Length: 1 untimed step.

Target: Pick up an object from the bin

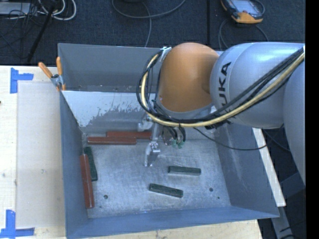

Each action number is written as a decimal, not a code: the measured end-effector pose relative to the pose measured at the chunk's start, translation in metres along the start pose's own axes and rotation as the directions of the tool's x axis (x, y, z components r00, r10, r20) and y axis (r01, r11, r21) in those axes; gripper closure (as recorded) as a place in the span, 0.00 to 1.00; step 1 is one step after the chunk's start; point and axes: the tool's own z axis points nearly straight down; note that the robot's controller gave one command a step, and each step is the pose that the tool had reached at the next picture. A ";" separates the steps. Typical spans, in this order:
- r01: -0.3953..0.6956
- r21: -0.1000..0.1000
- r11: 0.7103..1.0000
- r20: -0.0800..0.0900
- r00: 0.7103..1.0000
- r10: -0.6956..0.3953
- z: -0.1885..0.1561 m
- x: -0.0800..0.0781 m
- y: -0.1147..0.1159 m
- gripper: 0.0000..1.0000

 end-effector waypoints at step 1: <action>0.000 0.000 1.000 0.000 1.000 0.000 0.000 0.000 0.000 0.00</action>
Offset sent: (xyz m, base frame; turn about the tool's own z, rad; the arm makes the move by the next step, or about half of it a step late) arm -0.0622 -0.0590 -0.0306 0.1148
